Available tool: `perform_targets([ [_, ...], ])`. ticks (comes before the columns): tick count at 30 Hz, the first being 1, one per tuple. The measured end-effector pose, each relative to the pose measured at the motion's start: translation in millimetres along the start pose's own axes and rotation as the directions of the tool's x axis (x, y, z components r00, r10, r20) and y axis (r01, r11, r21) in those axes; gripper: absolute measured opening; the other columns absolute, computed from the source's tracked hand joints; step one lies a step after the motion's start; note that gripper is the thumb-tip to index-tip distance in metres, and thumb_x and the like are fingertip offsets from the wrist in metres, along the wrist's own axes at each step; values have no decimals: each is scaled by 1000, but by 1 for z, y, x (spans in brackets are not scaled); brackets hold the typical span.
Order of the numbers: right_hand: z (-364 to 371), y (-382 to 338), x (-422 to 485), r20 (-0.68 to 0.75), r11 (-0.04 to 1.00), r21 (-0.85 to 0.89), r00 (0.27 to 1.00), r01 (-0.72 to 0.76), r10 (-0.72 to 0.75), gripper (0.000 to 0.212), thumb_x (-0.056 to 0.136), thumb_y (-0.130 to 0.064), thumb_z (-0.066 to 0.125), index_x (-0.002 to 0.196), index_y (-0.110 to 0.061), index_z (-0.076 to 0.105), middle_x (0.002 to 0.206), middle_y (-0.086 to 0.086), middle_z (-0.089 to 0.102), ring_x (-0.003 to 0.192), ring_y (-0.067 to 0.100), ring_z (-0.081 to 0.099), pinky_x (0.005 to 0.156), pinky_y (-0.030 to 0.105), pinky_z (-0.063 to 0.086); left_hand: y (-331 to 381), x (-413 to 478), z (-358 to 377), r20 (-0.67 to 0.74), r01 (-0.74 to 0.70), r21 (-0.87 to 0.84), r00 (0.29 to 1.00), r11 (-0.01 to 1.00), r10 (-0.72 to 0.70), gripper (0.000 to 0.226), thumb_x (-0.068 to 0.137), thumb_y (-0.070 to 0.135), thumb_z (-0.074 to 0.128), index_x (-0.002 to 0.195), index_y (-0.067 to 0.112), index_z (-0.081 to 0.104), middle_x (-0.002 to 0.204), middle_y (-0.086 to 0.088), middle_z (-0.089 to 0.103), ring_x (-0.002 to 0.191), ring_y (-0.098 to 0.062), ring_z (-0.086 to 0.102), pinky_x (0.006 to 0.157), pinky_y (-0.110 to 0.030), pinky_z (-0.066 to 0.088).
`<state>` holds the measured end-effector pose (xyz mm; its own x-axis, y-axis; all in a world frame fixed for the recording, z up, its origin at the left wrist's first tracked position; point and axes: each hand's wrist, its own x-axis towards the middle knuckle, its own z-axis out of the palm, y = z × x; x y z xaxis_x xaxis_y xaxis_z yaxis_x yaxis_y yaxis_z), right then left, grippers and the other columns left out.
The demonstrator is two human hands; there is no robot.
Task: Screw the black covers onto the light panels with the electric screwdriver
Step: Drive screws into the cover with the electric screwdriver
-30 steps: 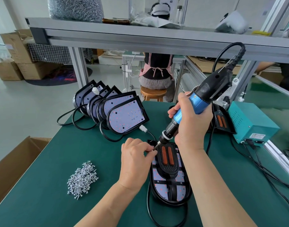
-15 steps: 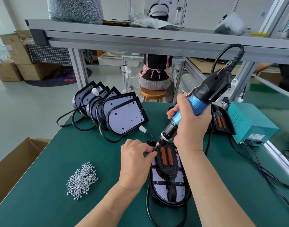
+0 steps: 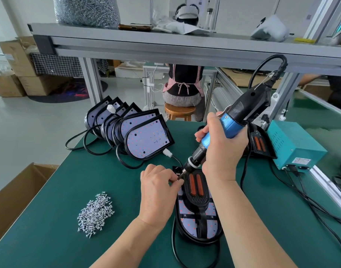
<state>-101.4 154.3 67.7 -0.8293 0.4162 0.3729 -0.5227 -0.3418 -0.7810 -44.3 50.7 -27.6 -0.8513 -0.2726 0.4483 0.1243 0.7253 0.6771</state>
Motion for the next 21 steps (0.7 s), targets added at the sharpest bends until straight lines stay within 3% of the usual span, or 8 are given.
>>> perform_targets([
  [11,-1,-1,-4,-2,999,-43,1000,-1,1,19,85,-14,70,93,-16,53,65,8,57,46,20,60,52,31,52,3,-3,2,5,-37,48,999,998,37,26,65,12,90,59,12,65,63,6,55,73,-22,46,76,-31,31],
  [21,-6,5,5,-29,998,-37,998,-50,49,21,83,-15,70,95,-13,53,62,1,59,47,20,60,51,29,52,1,-3,11,10,-27,42,1000,999,26,24,69,12,87,61,13,65,67,5,58,78,-23,48,78,-33,32],
])
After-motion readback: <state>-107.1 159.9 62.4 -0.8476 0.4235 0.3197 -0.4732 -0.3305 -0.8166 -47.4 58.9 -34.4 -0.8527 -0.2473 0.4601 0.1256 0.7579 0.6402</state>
